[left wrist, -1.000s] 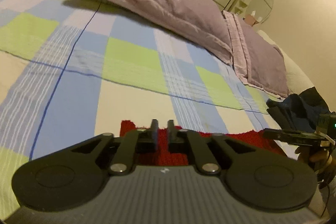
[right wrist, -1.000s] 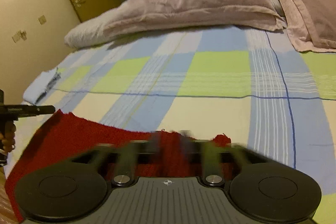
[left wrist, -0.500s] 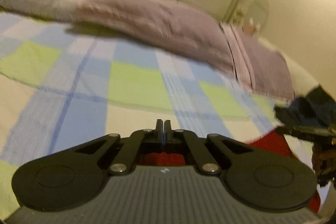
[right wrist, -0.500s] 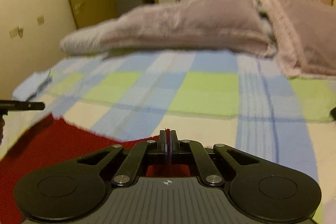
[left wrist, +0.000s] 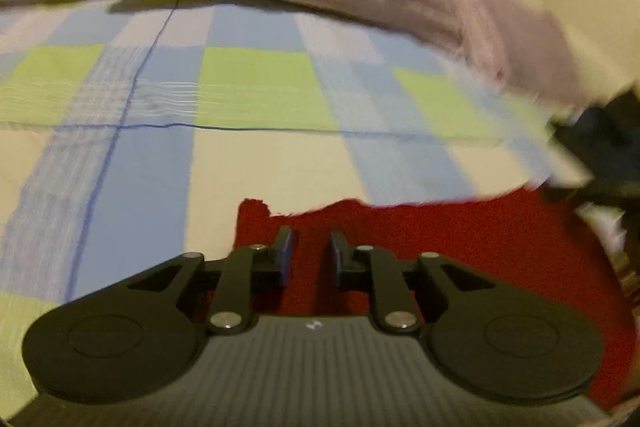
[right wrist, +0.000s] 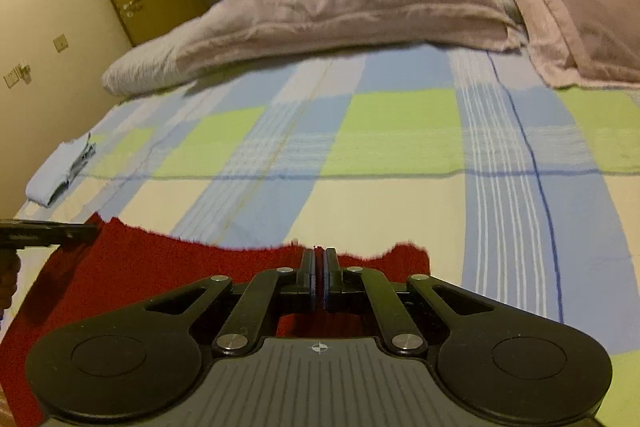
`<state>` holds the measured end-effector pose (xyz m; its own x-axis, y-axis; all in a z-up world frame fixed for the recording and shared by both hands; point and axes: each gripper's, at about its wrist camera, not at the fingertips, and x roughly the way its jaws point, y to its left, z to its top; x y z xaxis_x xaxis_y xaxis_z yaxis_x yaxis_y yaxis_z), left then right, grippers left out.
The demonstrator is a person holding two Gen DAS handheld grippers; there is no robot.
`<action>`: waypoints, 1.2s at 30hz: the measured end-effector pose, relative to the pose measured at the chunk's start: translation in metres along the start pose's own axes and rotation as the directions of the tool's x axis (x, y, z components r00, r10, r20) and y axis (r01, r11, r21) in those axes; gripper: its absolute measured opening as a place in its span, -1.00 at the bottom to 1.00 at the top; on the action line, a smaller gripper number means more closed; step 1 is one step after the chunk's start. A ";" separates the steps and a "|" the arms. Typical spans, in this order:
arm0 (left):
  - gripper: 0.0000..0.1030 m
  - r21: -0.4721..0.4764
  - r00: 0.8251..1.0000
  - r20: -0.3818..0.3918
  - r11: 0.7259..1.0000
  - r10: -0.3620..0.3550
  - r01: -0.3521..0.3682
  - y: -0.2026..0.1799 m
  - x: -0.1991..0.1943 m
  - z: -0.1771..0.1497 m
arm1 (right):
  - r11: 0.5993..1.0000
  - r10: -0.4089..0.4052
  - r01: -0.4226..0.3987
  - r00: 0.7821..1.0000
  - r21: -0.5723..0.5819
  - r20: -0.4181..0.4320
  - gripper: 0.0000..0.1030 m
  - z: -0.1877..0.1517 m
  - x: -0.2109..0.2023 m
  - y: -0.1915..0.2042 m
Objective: Fold clothes
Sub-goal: 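Lay the folded hem down and open both grippers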
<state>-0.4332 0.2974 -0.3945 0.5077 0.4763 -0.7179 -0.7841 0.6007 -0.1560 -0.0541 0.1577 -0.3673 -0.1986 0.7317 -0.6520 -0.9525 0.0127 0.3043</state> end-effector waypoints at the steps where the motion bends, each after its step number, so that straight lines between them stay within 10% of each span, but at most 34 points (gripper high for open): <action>1: -1.00 0.006 1.000 0.014 1.000 0.009 -0.009 0.000 -0.001 -0.002 | 1.000 -0.002 0.002 1.000 0.000 -0.009 -0.97 -0.002 0.002 0.000; 10: -1.00 -0.032 0.984 0.179 0.999 -0.007 0.013 0.014 -0.037 0.000 | 0.998 -0.034 0.035 0.999 -0.042 0.029 -1.00 -0.006 0.000 0.006; 16: -0.96 -0.133 0.990 0.121 0.987 -0.071 0.087 0.017 -0.042 0.010 | 1.000 -0.003 0.002 0.998 0.016 0.055 -0.95 0.011 -0.016 0.002; 18: -0.84 -0.154 0.994 0.089 0.985 -0.062 0.075 0.016 -0.036 0.009 | 1.000 -0.009 0.009 0.999 0.011 0.040 0.14 0.013 -0.016 0.003; 21: -0.73 -0.161 0.998 0.042 0.985 -0.054 0.060 0.013 -0.023 0.006 | 1.000 -0.009 0.009 1.000 -0.003 0.024 0.29 0.009 -0.012 0.006; 24: -1.00 -0.107 1.000 0.013 0.994 -0.027 0.029 0.006 -0.011 0.000 | 0.999 0.002 -0.002 1.000 -0.036 -0.011 0.22 0.000 0.000 0.009; 26: -1.00 -0.077 0.999 0.037 0.997 -0.016 0.019 0.004 -0.011 -0.004 | 0.996 -0.035 0.033 0.999 -0.081 -0.021 -0.93 -0.006 0.008 0.014; 36: -1.00 -0.142 0.965 0.261 0.990 0.025 0.013 0.028 -0.045 0.007 | 0.992 -0.065 0.083 0.981 -0.093 0.183 -0.98 0.009 -0.018 0.009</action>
<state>-0.4753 0.2973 -0.3618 0.5639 0.6422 -0.5193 -0.8201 0.5095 -0.2604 -0.0574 0.1505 -0.3464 -0.0907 0.8418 -0.5321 -0.9830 0.0101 0.1836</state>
